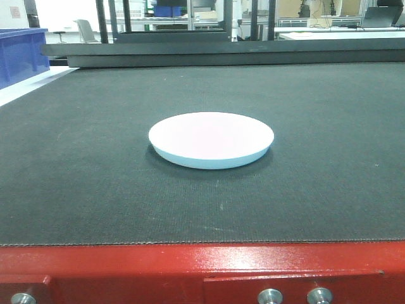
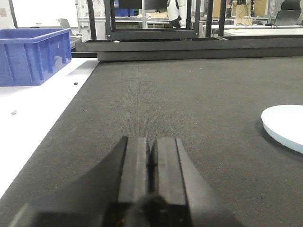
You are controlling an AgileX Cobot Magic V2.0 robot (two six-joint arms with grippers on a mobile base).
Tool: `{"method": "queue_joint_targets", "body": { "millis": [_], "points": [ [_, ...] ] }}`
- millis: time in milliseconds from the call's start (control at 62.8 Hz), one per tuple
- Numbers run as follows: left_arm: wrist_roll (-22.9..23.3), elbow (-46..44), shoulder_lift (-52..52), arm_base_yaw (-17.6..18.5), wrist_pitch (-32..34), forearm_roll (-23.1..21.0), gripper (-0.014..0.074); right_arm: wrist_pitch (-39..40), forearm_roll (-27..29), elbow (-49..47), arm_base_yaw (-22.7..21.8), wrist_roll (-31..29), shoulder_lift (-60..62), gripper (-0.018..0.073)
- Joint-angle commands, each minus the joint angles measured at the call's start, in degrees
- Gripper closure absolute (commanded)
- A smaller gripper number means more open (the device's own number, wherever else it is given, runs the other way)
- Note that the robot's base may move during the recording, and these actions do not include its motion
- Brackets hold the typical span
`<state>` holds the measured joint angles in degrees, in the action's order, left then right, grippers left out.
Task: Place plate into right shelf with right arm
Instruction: 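Lower the open right gripper over the white plate's rim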
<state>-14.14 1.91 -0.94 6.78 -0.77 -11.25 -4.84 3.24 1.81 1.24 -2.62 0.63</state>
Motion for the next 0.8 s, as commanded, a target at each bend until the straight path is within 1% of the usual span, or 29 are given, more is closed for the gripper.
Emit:
{"method": "queue_joint_targets", "body": {
  "millis": [0,462,653,732,780],
  "points": [
    [0.14,0.34,-0.67,0.43,5.10,-0.12,0.0643,4.84,-0.55,-0.56,-0.18,-0.48,0.77,0.0504],
    [0.14,0.34,-0.67,0.43,5.10,-0.12,0.0643,4.84,-0.55,-0.56,-0.18,-0.48,0.77,0.0504],
    [0.14,0.34,-0.67,0.43,5.10,-0.12,0.0643,7.29,-0.55,-0.66,-0.18,-0.48,0.77,0.0504],
    [0.14,0.34,-0.67,0.43,5.10,-0.12,0.0643,8.00,-0.55,-2.58,-0.18,-0.26,0.73,0.0504],
    [0.14,0.34,-0.67,0.43,5.10,-0.12,0.0643,6.68,-0.55,-5.37,-0.18,-0.21,0.46,0.0504]
  ]
}}
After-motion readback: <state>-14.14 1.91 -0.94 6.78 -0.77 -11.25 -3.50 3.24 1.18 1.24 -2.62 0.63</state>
